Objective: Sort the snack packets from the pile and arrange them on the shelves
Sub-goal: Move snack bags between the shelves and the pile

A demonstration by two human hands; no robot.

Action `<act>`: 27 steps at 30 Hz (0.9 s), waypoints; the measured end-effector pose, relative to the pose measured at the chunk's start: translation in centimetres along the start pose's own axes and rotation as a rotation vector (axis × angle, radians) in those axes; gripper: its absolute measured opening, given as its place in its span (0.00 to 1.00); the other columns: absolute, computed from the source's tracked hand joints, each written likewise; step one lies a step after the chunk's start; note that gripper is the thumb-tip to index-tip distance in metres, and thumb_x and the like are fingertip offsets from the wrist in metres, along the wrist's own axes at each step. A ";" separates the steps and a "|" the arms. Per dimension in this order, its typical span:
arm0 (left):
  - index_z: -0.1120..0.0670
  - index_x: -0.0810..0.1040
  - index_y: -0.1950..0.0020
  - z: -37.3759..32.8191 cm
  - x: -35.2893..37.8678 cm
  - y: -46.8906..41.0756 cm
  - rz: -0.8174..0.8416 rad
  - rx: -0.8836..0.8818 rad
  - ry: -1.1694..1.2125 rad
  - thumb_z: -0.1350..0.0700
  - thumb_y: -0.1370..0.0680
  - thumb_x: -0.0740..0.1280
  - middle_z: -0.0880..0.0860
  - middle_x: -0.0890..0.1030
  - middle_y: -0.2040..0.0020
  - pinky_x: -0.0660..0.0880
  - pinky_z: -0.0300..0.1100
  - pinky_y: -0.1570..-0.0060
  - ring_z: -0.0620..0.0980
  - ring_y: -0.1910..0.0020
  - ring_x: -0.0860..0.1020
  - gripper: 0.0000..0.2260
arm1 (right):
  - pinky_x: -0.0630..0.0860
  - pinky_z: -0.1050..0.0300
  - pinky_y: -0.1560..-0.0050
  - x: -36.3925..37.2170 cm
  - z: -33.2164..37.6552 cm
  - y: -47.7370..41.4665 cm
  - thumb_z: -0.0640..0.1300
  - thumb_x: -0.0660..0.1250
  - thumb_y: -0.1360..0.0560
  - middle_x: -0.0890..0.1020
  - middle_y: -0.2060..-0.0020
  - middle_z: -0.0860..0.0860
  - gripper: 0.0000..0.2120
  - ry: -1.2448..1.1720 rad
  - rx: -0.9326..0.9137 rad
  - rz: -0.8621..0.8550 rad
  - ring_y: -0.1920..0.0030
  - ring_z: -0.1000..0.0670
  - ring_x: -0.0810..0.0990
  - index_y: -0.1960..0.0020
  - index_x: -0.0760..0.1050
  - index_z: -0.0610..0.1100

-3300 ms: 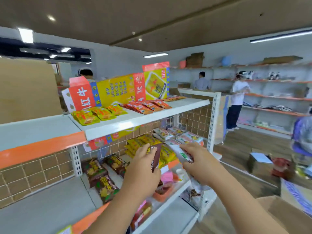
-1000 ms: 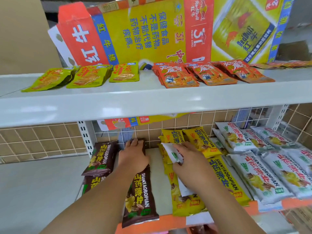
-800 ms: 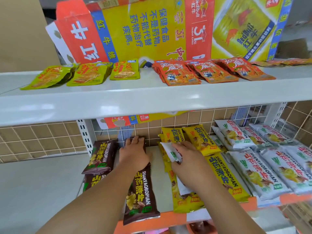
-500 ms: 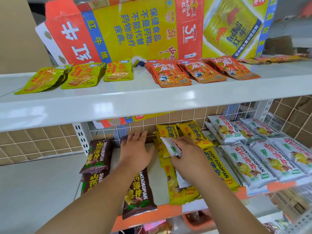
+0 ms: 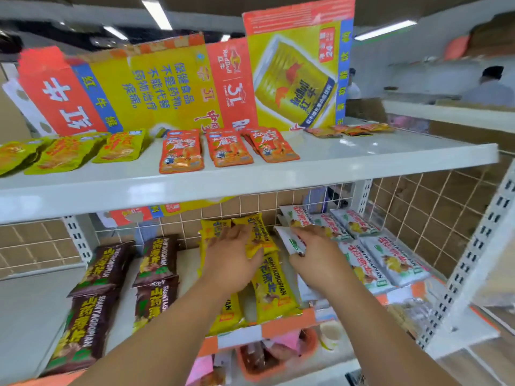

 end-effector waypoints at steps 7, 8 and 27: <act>0.46 0.64 0.20 -9.7 1.0 -0.2 0.038 0.041 0.010 0.33 0.25 0.52 0.48 0.67 0.22 0.66 0.52 0.28 0.53 0.23 0.64 0.35 | 0.76 0.52 0.39 -6.8 -8.1 1.1 0.49 0.68 0.26 0.65 0.23 0.52 0.31 0.029 0.070 -0.012 0.37 0.45 0.77 0.24 0.68 0.54; 0.45 0.63 0.20 -10.8 1.3 -0.4 0.052 0.048 0.024 0.33 0.25 0.53 0.47 0.67 0.22 0.65 0.52 0.27 0.53 0.23 0.64 0.35 | 0.76 0.51 0.39 -7.4 -9.0 1.0 0.50 0.68 0.26 0.65 0.23 0.52 0.31 0.037 0.080 -0.008 0.37 0.44 0.77 0.24 0.68 0.54; 0.45 0.59 0.19 -16.3 7.0 -6.1 0.129 0.122 0.012 0.34 0.20 0.55 0.48 0.61 0.19 0.63 0.57 0.26 0.54 0.20 0.58 0.32 | 0.80 0.48 0.43 -7.3 -16.8 -5.9 0.50 0.68 0.26 0.65 0.25 0.48 0.31 0.069 0.158 0.044 0.40 0.42 0.79 0.24 0.67 0.53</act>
Point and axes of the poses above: each hand's wrist, its own y-axis away from the middle knuckle, its own x-axis out of the palm, z = x × y, the point moved 1 cm from there along -y, towards the middle knuckle
